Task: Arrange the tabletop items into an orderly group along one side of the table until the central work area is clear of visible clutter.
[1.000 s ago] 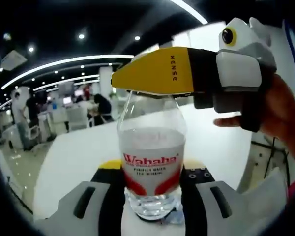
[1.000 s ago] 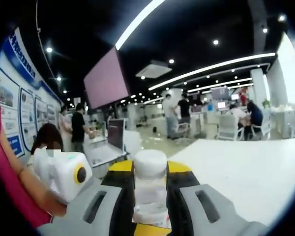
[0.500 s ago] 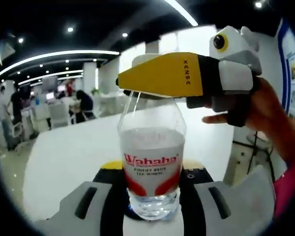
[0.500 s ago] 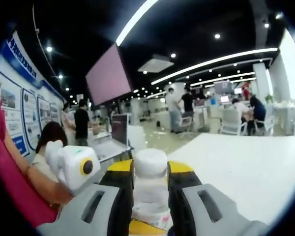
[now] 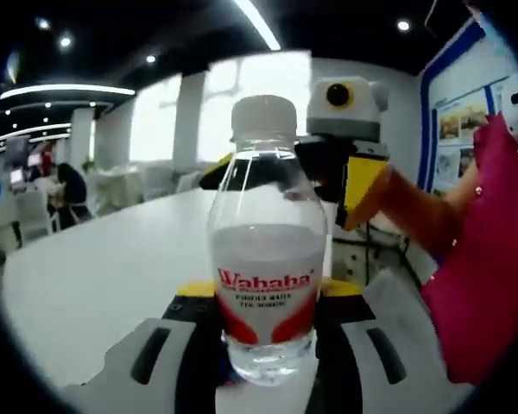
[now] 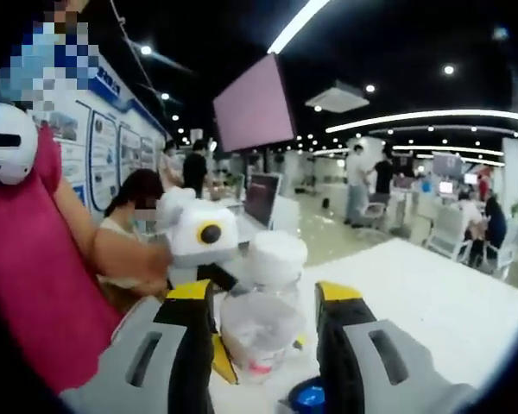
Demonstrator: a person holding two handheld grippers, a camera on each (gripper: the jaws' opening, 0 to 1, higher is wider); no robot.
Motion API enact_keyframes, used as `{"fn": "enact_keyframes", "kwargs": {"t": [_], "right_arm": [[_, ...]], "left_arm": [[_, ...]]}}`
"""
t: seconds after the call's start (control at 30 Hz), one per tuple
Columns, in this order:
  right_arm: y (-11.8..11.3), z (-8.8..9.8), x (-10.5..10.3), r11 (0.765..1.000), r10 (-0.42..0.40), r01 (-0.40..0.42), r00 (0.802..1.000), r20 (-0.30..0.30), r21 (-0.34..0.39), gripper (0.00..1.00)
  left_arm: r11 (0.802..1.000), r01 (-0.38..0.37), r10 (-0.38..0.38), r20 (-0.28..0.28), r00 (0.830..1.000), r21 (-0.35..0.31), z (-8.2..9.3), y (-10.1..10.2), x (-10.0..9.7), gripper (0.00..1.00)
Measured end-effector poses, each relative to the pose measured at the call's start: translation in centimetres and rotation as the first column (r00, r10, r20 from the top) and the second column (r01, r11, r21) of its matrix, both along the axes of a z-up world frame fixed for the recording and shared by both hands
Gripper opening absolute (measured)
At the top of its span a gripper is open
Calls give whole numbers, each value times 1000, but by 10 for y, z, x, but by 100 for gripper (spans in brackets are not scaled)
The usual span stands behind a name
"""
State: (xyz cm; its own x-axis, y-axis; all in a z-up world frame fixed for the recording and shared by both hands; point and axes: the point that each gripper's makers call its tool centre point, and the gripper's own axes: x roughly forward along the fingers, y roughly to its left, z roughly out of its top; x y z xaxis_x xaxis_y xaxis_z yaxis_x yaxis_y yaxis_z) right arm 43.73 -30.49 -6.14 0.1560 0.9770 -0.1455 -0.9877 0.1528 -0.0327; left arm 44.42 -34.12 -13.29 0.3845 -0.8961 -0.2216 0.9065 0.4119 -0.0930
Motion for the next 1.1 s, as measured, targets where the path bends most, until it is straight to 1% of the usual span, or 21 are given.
{"fn": "enact_keyframes", "kwargs": {"t": [0.07, 0.1, 0.17, 0.23, 0.4, 0.53, 0.57, 0.63, 0.7, 0.8, 0.87, 0.97, 1.0, 1.07, 1.1], "right_arm": [[1, 7, -5, 999, 26, -26, 1000, -11, 36, 45], [2, 11, -9, 997, 51, -50, 998, -23, 55, 44], [4, 16, -15, 993, 85, -82, 996, -31, 82, 44], [5, 18, -17, 991, 99, -95, 994, -39, 92, 43], [11, 22, -26, 984, 153, -148, 987, -44, 102, 42], [14, 20, -29, 981, 175, -170, 984, -47, 94, 38], [14, 22, -32, 976, 194, -186, 979, -66, 110, 37], [14, 24, -33, 974, 202, -194, 977, -60, 117, 33], [15, 26, -38, 967, 230, -220, 971, -66, 130, 28], [14, 26, -37, 967, 230, -219, 970, -75, 132, 27], [14, 26, -36, 968, 224, -213, 972, -71, 132, 25], [14, 26, -35, 968, 219, -210, 974, -56, 134, 23], [14, 26, -35, 969, 216, -208, 976, -43, 131, 23], [14, 28, -34, 971, 207, -200, 977, -43, 132, 22], [14, 29, -33, 971, 204, -198, 978, -32, 131, 22]], "left_arm": [[998, 58, -59, -6, 998, -14, 1, -1, -8, 38], [994, 101, -101, -1, 995, -32, 4, -2, -14, 38], [987, 152, -153, -15, 988, -62, 8, -3, -23, 38], [981, 184, -184, -5, 983, -64, 9, -4, -29, 38], [971, 233, -234, -11, 972, -59, 9, -8, -38, 38], [957, 272, -276, -18, 961, -101, 14, -10, -45, 38], [954, 281, -284, -20, 959, -102, 14, -10, -47, 38], [953, 286, -289, -20, 957, -99, 14, -10, -47, 38], [950, 297, -301, -28, 953, -101, 13, -11, -48, 38], [946, 305, -310, -31, 950, -106, 13, -11, -50, 38], [949, 300, -304, -28, 952, -98, 11, -12, -49, 39], [954, 289, -289, 14, 957, -77, 9, -11, -44, 40], [954, 289, -289, 15, 957, -78, 9, -11, -43, 40], [955, 285, -284, 22, 959, -84, 10, -11, -41, 40], [957, 276, -274, 34, 961, -84, 10, -11, -39, 40]]}}
